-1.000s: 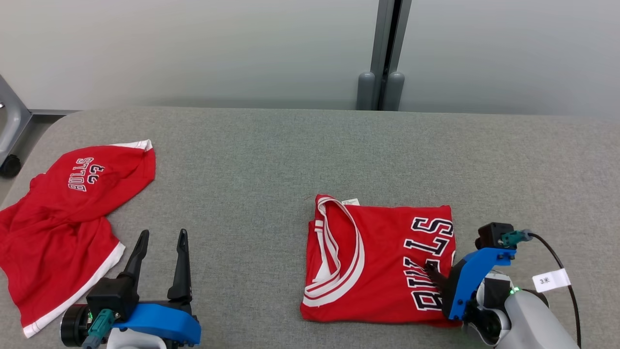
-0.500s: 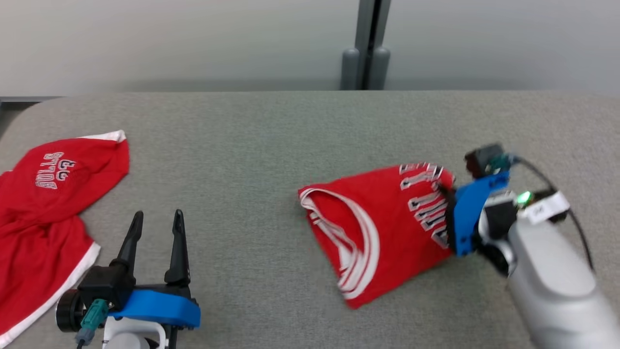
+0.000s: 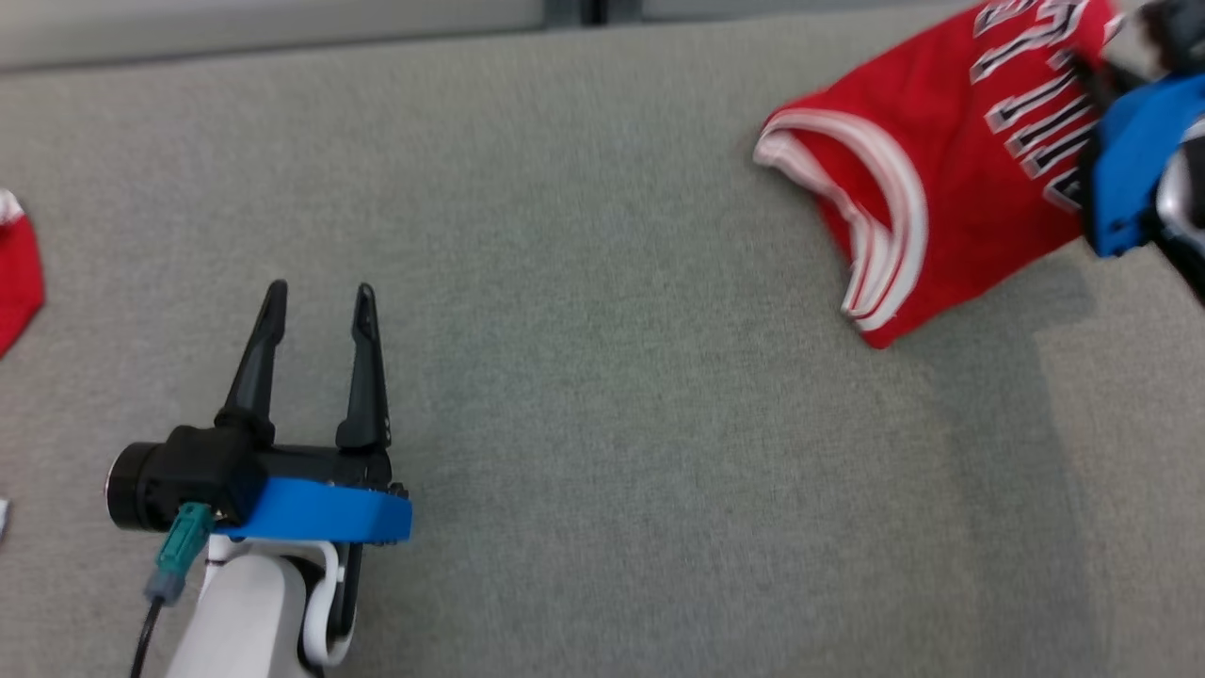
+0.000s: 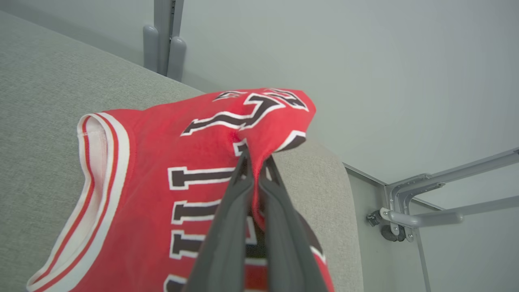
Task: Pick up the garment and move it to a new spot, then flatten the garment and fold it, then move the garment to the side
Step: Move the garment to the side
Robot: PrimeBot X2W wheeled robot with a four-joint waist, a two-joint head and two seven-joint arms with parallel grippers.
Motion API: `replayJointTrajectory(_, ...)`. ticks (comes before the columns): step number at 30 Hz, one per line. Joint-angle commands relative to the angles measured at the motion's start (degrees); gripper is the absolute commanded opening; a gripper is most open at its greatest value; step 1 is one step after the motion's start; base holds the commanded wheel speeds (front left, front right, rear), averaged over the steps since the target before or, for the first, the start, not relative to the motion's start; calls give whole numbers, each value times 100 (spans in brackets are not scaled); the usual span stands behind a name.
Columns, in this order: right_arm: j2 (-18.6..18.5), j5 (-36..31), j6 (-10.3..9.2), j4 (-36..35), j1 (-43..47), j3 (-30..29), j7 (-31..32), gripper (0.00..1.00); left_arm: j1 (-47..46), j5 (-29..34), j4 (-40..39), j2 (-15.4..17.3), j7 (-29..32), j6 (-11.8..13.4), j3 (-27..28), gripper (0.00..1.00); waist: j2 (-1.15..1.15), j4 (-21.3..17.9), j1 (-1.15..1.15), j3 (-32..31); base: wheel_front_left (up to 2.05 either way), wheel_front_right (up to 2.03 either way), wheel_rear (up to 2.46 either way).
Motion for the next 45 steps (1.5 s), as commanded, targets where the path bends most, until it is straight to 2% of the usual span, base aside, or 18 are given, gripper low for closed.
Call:
replayJointTrajectory(1,-235,-43,-1,-15,-178,-38,-119,0,-199,75,-66,26,-13,-53,-31,100,-1,-15,-1,214,0,0,0)
replayJointTrajectory(5,-825,30,-1,38,-403,-7,-444,0,-516,185,-169,65,-11,-126,-93,100,-1,-107,-1,670,0,0,0)
replayJointTrajectory(13,-1723,-139,-2,403,-642,-186,-1308,0,-1110,319,-339,79,29,-193,-256,100,-1,-72,-1,1470,0,0,0)
replayJointTrajectory(17,-1914,-451,-1,705,-796,-515,-1781,0,-1320,373,-485,139,92,-201,-273,100,-1,-44,-1,1759,0,0,0)
replayJointTrajectory(20,-1812,-777,-1,859,-782,-821,-1917,0,-1372,387,-582,192,140,-184,-279,100,-1,-28,-1,1858,0,0,0)
replayJointTrajectory(21,-1776,-873,-1,915,-735,-922,-1927,10,-1384,400,-604,207,163,-172,-281,100,-1,-21,-1,1869,0,0,0)
replayJointTrajectory(22,-1730,-947,-1,989,-674,-1028,-1911,60,-1385,403,-621,224,185,-162,-280,100,-1,-15,-1,1873,0,0,0)
replayJointTrajectory(23,-1680,-1042,-1,1030,-633,-1139,-1950,100,-1380,402,-634,233,189,-152,-282,100,-1,-11,-1,1873,0,0,0)
replayJointTrajectory(29,-1392,-1663,-1,1389,-297,-1797,-2191,100,-1196,322,-551,221,173,-144,-307,100,-1,32,-1,1567,0,0,0)
replayJointTrajectory(33,-1248,-1689,-1,1756,-186,-2030,-2567,100,-1099,256,-373,161,127,-166,-337,100,-1,111,-1,1234,0,0,0)
replayJointTrajectory(35,-966,-1540,-1,2104,15,-2186,-2958,100,-914,159,-163,97,82,-154,-321,100,-1,164,-1,812,0,0,0)
replayJointTrajectory(38,-771,-1420,-1,2221,174,-2196,-3228,100,-758,109,-11,102,61,-150,-284,100,-1,181,-1,520,0,0,0)
replayJointTrajectory(40,-499,-1208,-1,2293,382,-2193,-3446,100,-581,34,144,90,29,-141,-235,100,-1,193,-1,188,0,0,0)
replayJointTrajectory(45,163,-661,0,1969,1228,-2278,-3679,100,-106,-81,513,72,2,-176,-177,100,-1,232,-1,-574,0,0,0)
